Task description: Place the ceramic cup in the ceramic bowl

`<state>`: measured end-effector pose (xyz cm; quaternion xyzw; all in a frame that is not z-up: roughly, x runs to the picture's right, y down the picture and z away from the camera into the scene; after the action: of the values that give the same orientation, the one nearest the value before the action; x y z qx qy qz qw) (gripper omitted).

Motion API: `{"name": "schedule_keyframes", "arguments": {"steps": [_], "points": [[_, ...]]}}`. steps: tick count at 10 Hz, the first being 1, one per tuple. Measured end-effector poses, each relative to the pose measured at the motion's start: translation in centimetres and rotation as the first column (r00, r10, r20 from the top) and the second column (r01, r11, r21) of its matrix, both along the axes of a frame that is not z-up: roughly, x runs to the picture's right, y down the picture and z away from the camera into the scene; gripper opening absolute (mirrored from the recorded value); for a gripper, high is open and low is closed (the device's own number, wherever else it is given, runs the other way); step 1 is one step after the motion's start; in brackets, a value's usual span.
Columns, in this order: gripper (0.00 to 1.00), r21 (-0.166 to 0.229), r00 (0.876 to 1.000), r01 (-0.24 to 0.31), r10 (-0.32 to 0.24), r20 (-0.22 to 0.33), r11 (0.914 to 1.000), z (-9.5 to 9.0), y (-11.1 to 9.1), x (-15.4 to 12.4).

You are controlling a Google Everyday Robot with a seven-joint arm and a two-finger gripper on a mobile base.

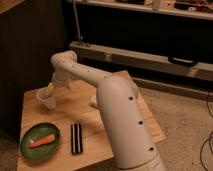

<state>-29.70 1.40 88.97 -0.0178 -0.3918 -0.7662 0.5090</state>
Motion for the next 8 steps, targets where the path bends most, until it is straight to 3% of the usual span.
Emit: {"name": "schedule_keyframes", "arguments": {"steps": [4, 6, 7, 8], "points": [[0.33, -0.035, 1.0, 0.013, -0.013, 0.007, 0.9993, 0.8, 1.1, -0.2], [0.13, -0.04, 0.997, 0.079, -0.078, 0.021, 0.9961, 0.8, 1.0, -0.3], [0.03, -0.047, 0.984, 0.171, -0.168, 0.059, 0.9841, -0.3, 0.8, -1.0], [0.0, -0.038, 0.965, 0.246, -0.241, 0.1, 0.9687, -1.8, 0.1, -1.3]]}}
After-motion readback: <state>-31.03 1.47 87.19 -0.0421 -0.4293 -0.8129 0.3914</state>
